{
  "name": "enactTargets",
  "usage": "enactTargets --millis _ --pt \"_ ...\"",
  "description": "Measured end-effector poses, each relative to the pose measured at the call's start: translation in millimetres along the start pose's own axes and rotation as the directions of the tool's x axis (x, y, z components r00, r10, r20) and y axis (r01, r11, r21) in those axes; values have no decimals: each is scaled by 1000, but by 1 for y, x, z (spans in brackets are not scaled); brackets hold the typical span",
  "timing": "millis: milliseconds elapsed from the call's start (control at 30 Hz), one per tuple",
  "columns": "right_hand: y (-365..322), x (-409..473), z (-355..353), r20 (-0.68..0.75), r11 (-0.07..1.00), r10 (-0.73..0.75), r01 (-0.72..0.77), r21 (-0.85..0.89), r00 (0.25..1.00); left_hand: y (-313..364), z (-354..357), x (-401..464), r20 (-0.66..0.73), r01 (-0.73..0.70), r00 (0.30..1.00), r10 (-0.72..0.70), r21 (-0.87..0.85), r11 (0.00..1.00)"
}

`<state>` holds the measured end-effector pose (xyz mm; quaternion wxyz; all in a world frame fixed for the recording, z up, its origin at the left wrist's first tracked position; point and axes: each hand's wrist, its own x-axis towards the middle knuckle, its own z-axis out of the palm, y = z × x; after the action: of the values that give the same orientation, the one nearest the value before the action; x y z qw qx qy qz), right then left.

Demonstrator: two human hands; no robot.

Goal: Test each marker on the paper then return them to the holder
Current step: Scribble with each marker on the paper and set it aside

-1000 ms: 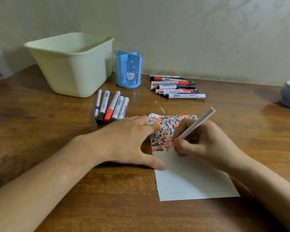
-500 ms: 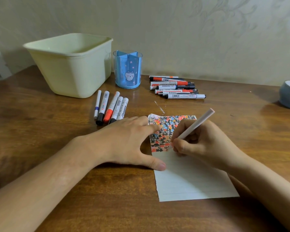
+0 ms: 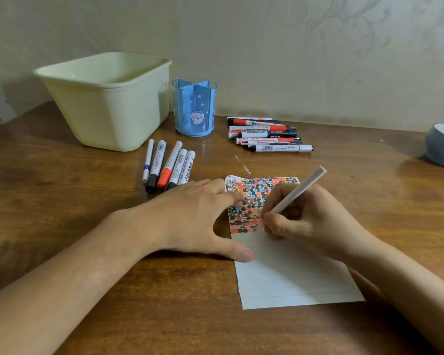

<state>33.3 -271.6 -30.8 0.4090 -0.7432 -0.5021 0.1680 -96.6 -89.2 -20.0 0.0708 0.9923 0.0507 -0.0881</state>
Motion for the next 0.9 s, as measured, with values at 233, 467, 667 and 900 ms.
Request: enactTargets --millis 233,467,667,900 --pt "2 0 1 -15 1000 7 -6 7 1000 1 -1 0 16 9 1000 -9 2 1000" --pt "2 0 0 -5 1000 -1 1 9 1000 -1 0 0 11 7 1000 -7 -9 1000" --pt "2 1 -7 -36 989 41 -36 144 998 0 1 0 -12 -4 1000 4 -28 1000" --pt "-1 5 -14 -105 975 105 -81 209 989 0 -1 1 3 12 1000 -12 -61 998"
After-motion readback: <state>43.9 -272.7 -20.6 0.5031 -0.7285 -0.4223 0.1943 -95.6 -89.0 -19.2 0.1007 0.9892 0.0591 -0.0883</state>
